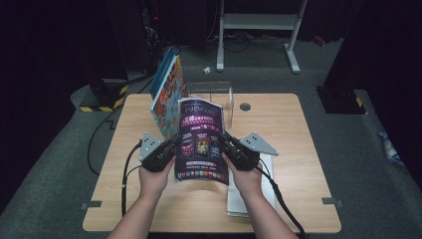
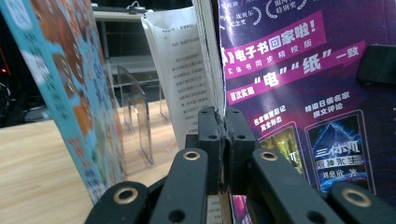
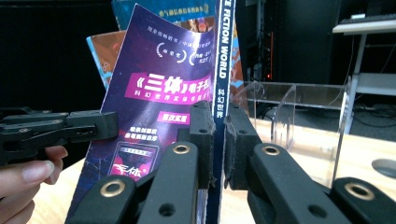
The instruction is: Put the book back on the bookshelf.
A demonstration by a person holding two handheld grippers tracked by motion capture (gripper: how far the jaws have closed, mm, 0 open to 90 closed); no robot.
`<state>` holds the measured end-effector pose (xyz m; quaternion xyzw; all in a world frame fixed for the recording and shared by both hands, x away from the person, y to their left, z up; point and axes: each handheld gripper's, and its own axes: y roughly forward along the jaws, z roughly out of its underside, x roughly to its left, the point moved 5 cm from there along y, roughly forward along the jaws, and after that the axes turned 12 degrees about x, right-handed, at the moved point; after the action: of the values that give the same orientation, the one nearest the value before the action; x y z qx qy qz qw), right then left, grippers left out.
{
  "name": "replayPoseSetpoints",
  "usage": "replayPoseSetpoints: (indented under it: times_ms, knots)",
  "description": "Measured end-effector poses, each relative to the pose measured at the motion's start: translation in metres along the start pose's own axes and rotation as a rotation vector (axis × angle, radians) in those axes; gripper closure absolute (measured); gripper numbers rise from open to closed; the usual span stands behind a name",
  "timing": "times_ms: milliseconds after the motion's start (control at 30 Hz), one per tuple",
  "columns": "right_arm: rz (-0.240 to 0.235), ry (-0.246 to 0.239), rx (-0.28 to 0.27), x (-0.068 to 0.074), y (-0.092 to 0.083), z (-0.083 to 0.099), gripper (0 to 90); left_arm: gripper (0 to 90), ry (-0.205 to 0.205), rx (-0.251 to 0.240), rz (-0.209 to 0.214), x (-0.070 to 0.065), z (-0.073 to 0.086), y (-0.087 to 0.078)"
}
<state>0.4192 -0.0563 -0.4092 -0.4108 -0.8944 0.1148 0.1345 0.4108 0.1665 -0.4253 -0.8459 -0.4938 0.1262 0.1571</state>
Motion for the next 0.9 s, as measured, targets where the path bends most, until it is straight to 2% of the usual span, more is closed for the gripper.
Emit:
replayPoseSetpoints:
  times_ms: [133,200,233,333,600,900]
  knots:
    - [0.002,-0.024,-0.049,-0.001,0.004,-0.007,83.7,87.4,0.024,-0.046,-0.024,0.001,-0.004,-0.004]
    - [0.005,-0.036,-0.056,0.0,0.004,-0.006,83.7,87.4,0.028,-0.049,-0.028,0.0,-0.002,-0.004]
    - [0.013,-0.054,-0.062,0.002,0.005,-0.001,83.8,87.4,0.028,-0.049,-0.025,0.0,0.003,-0.003]
    - [0.018,-0.067,-0.068,0.002,0.004,0.007,83.7,87.4,0.027,-0.047,-0.021,-0.001,0.009,-0.003]
    - [0.019,-0.075,-0.085,0.001,-0.003,0.024,83.5,87.4,0.036,-0.04,-0.016,-0.006,0.022,-0.002]
    - [0.006,-0.101,-0.082,0.01,-0.017,0.029,83.0,86.8,0.038,-0.033,-0.011,-0.008,0.032,-0.007]
